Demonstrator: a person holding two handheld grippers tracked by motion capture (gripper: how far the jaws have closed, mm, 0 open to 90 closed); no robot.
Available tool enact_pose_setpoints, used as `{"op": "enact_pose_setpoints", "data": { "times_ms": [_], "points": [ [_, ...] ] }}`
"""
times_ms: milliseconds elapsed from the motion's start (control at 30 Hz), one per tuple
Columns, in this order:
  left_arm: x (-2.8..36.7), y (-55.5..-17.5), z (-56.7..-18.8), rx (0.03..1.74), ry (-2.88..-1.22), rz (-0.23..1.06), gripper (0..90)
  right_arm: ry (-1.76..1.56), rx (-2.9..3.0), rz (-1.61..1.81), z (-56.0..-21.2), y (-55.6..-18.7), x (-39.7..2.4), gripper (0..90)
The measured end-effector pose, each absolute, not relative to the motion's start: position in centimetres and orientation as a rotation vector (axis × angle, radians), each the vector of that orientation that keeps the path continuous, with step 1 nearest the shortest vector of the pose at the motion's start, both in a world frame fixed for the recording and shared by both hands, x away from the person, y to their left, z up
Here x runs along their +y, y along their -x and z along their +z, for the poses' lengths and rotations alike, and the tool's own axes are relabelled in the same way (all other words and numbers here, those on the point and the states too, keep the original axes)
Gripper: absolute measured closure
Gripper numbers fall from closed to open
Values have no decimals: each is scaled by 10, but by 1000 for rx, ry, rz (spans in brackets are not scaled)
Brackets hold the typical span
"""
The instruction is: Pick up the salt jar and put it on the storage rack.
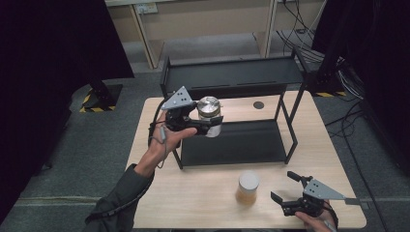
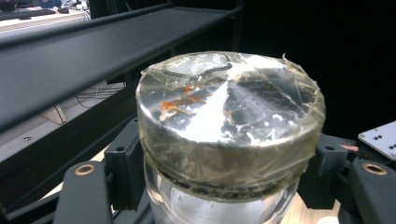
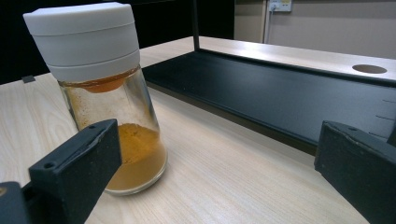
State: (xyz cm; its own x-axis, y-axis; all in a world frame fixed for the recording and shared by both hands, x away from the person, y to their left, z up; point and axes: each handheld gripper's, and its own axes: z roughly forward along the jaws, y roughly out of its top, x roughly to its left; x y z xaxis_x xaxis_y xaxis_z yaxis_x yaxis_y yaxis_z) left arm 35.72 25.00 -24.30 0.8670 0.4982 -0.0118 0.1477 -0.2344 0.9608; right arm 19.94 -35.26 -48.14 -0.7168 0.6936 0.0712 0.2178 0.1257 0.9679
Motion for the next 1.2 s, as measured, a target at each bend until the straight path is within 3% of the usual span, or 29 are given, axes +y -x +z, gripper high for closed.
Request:
{"op": "enact_pose_setpoints", "data": {
  "times_ms": [1200],
  "points": [
    [232,-379,-147,563,-1778,418,308,-886,2008,1621,-482,-199,-354,10]
  ]
}}
